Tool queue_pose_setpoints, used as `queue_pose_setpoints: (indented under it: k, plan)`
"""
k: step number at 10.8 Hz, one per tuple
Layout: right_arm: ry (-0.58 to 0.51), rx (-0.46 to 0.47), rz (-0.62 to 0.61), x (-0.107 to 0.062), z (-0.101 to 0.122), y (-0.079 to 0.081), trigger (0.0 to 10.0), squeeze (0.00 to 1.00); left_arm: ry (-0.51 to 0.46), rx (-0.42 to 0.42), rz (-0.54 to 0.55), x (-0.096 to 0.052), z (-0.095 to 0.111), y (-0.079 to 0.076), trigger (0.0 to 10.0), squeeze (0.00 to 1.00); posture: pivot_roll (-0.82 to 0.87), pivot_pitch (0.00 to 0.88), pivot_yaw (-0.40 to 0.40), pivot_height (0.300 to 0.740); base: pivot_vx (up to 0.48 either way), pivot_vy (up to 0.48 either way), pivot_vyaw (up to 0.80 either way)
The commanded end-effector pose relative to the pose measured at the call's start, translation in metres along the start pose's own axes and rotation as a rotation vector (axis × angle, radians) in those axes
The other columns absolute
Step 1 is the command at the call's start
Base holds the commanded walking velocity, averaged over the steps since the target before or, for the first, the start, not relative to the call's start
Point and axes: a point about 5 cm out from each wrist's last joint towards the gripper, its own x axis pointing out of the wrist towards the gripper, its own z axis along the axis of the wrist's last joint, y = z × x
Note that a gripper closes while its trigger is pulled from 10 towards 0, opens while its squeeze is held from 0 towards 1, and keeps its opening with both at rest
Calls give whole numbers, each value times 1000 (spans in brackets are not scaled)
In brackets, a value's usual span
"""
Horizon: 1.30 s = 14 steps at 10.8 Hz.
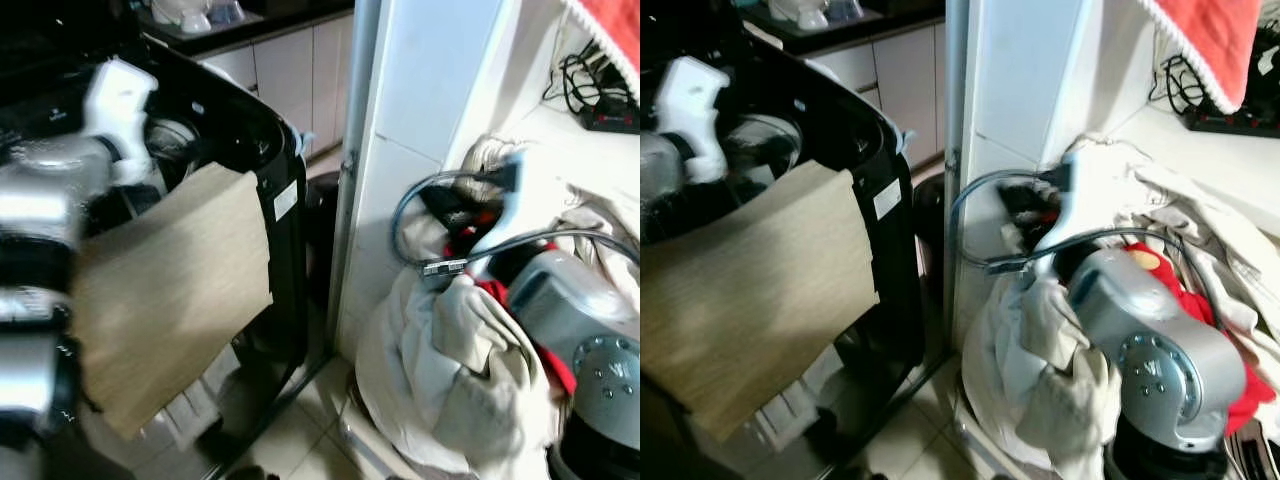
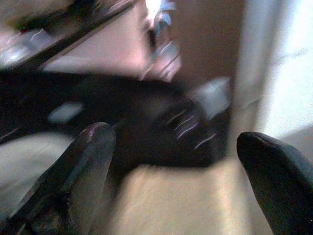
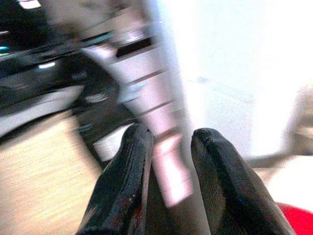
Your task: Clothes washing
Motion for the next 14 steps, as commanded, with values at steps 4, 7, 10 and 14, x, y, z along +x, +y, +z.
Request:
queue_pose_setpoints:
  k: [4, 7, 10, 14]
  plan:
    - [132, -220, -173, -21, -5, -36, 10000, 1000, -195, -38, -308, 1, 1, -65, 10000, 0, -210, 0, 35, 740, 0, 0, 0]
    - [232, -327, -95, -40, 7, -58, 10000, 1000, -167, -48, -512, -6, -10, -104, 10000, 0, -219, 0, 38, 740, 0, 0, 0]
    - [323, -290, -28, -48, 2, -76, 10000, 1000, -153, -70, -643, -7, -12, -131, 10000, 0, -219, 2, 40, 740, 0, 0, 0]
    - [376, -174, 53, -42, -11, -89, 10000, 925, -102, -105, -750, -13, -15, -151, 10000, 0, -207, 3, 36, 740, 0, 0, 0]
